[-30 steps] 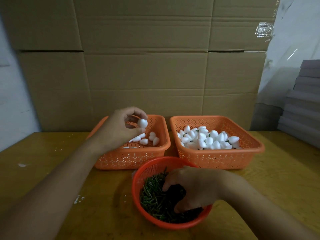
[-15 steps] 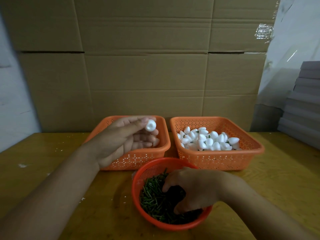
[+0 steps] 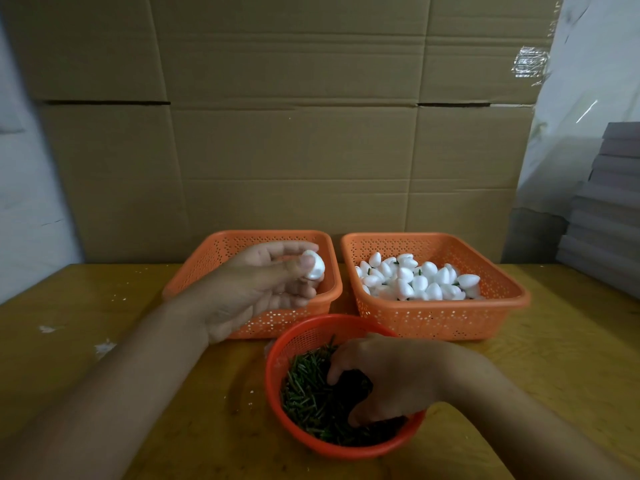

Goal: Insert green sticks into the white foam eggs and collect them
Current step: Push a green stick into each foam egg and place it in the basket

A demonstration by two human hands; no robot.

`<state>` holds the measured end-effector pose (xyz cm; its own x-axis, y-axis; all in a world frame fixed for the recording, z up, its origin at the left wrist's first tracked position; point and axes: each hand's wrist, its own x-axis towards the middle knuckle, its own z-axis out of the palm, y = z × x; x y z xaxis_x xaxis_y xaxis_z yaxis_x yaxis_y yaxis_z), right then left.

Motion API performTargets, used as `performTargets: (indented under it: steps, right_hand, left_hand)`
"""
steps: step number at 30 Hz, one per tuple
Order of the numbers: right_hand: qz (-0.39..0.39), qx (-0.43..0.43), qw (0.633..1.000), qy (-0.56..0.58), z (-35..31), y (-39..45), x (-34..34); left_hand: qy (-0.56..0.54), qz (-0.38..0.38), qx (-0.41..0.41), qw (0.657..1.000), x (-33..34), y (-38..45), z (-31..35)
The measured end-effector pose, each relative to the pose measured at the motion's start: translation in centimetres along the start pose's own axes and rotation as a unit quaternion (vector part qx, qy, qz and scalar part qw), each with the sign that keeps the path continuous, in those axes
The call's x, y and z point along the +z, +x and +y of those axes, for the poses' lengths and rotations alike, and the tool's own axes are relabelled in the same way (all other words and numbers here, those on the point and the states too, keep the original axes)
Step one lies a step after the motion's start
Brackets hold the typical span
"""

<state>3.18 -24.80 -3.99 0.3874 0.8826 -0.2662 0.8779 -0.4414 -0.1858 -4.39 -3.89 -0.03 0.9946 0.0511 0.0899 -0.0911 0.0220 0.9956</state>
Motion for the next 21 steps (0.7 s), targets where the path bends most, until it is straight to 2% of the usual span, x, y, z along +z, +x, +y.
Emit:
performTargets:
  steps: [4,7,11,16,21]
  right_hand:
    - [-0.001,-0.001,1.0,0.0,-0.06,-0.01,-0.08]
    - [-0.003,-0.002,1.0,0.0,-0.11,-0.03,-0.13]
    - [-0.006,-0.001,1.0,0.007,-0.09,-0.05,-0.19]
    - [-0.001,-0.004,1.0,0.004,-0.11,-0.02,-0.14]
    - [0.0,-0.015,1.0,0.014,-0.18,0.08,-0.11]
  left_hand:
    - [0.153,0.088,0.084,0.981,0.45,-0.15,-0.15]
    - [0.226,0.097,0.146,0.958,0.57,-0.3,-0.25]
    - [0.27,0.109,0.171,0.941,0.69,-0.15,-0.57]
    - [0.264,0.1,0.155,0.947,0.75,-0.05,-0.71]
    - [0.07,0.052,0.055,0.995,0.86,-0.09,-0.39]
